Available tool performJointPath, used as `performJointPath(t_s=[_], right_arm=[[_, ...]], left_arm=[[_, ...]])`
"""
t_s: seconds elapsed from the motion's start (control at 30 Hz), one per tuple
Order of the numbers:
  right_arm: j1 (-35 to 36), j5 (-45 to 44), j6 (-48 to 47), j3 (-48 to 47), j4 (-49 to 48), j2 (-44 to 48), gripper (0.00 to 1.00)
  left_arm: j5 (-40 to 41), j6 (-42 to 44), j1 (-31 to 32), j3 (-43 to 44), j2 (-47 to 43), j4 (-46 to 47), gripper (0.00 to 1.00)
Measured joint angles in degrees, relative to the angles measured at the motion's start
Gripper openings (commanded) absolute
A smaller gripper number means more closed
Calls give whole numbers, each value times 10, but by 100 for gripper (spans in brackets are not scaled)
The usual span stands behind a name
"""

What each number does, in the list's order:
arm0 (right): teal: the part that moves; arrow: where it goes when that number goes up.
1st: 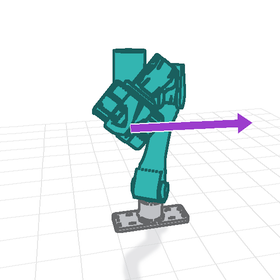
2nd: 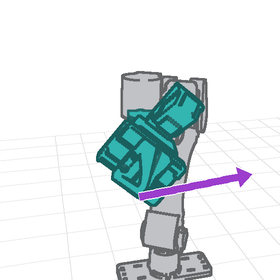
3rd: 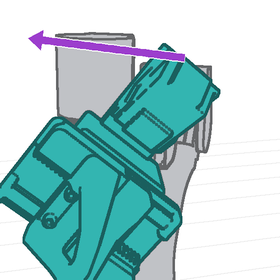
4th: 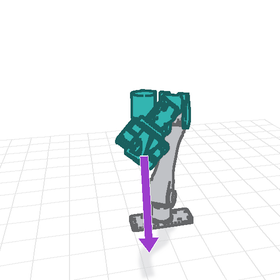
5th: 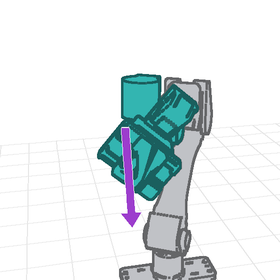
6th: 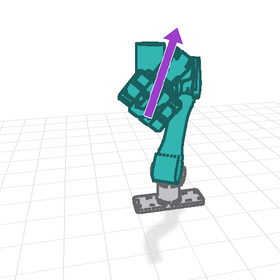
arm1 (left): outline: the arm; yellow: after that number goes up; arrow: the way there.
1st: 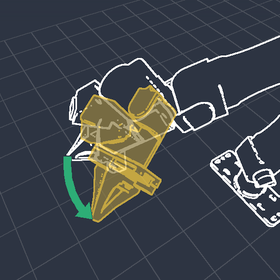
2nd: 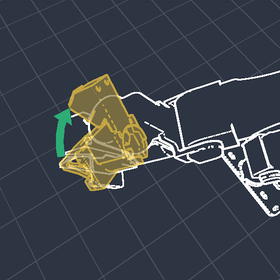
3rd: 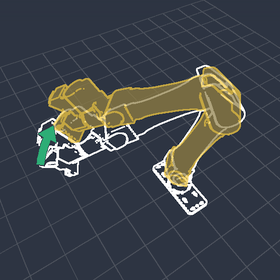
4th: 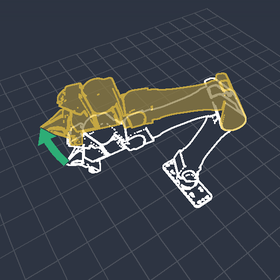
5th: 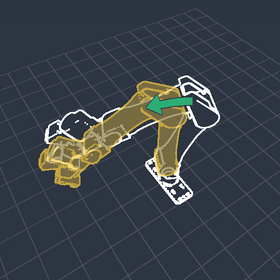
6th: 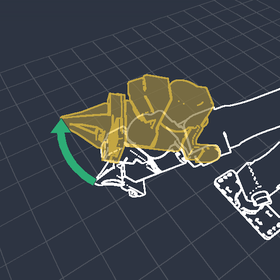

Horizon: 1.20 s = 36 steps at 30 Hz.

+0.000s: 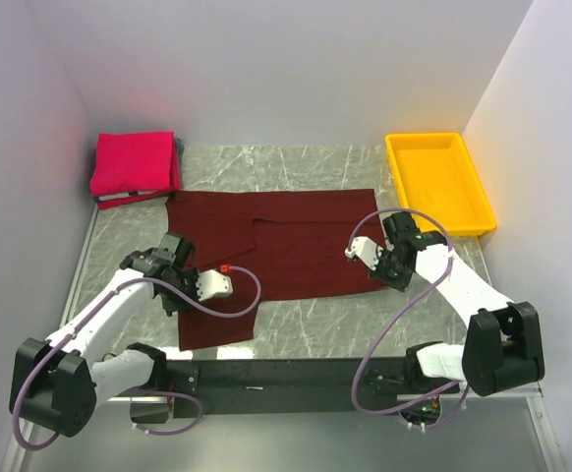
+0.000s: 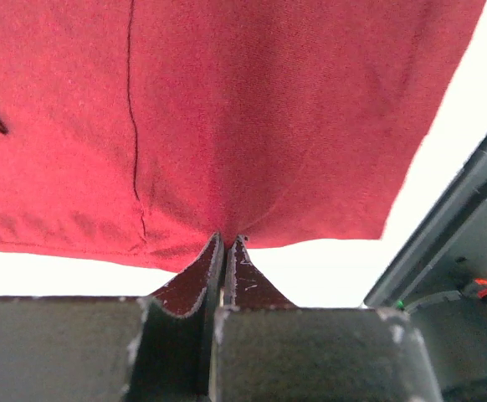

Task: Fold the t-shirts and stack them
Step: Fold the tshirt

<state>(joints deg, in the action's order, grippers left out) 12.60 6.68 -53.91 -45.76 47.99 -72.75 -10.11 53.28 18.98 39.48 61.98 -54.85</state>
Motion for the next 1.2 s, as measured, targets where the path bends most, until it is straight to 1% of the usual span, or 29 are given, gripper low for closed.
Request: performJointPath(t_s=[0.07,0.13,0.27,0.4,0.73,1.2], right_arm=[[-5,5,-3,-9,7,0,0],[-12,7,-8,-21,14,-4,0],[-26,16,-14,-60,23,-31,0],[-29,21,-15,-94,26,-57,0],[-40,28,-25,-184,33,-139,0],[-55,23,-30,-273,30,-256,0]], left_arm=[[-7,1,-10,14,2,-15,1],[-17,6,-33,38,13,-33,1],[-40,16,-86,107,66,-57,1],[-62,19,-114,163,111,-61,1],[-96,18,-155,285,230,-71,1],[-97,-5,-167,422,374,-52,1]])
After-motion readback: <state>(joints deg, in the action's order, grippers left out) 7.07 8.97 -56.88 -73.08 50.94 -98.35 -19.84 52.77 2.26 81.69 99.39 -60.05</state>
